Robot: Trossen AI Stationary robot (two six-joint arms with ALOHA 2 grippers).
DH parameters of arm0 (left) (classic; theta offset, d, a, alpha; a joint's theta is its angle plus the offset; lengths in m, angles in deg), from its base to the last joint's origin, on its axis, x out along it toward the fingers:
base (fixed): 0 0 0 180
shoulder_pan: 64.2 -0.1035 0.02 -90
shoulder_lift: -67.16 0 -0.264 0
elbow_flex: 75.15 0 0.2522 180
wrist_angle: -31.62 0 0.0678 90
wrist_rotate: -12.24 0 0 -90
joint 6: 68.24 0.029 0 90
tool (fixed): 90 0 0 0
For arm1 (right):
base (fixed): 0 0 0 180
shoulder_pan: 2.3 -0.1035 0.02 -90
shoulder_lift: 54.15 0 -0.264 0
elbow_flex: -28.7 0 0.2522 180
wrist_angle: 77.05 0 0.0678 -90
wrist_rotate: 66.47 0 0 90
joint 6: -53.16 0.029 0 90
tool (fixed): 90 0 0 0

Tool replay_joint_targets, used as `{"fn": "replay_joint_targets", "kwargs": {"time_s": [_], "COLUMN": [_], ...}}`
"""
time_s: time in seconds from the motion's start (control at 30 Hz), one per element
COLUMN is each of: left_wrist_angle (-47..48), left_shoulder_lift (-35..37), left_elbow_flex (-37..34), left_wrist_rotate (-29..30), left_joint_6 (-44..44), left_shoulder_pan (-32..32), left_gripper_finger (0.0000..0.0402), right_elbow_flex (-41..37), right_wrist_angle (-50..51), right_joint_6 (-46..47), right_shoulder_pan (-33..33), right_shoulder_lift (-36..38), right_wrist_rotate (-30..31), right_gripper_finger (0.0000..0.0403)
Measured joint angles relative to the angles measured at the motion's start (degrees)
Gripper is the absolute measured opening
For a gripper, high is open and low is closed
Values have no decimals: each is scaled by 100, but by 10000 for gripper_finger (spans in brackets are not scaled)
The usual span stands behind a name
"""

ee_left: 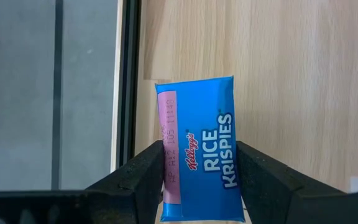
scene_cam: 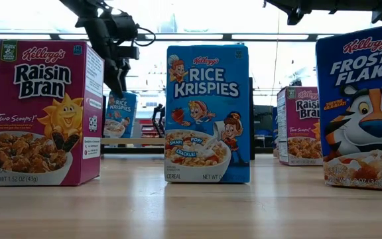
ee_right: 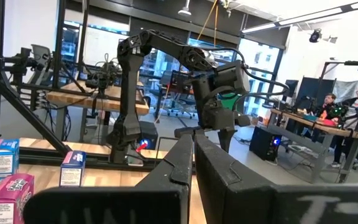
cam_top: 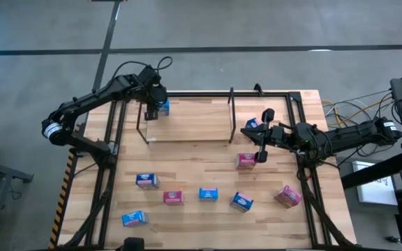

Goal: Stack cereal on shelf
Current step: Put the top light blue cereal box on the shelf

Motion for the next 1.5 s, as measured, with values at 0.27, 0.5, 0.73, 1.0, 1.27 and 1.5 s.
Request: {"fn": "replay_joint_targets", "kwargs": {"time_s": [0.27,0.5,0.73,1.0,1.27,1.5], "left_wrist_angle": [0,-10,-12,-15,295,526], "left_shoulder_lift": [0,0,0,0,100,253], "left_elbow_flex": [0,-24,-24,-24,374,728], "left_wrist_rotate": [2,2,2,4,7,-327], "left_joint_6": [2,2,-99,-103,-218,-810], "left_shoulder_pan": [-7,-27,-28,-28,35,413], "left_gripper_finger": [168,168,189,227,229,213], "right_elbow_flex": [0,0,0,0,0,0], "right_wrist_angle": [0,0,0,0,-2,-43], "right_joint_6": [0,1,0,0,-4,-29], "right_shoulder_pan": [-2,-2,-2,-2,-2,-2], "right_shoulder_lift": [0,0,0,0,0,2], "right_wrist_rotate": [-2,-2,-5,-5,-5,-3], "right_gripper_finger": [9,9,9,9,9,9]}}
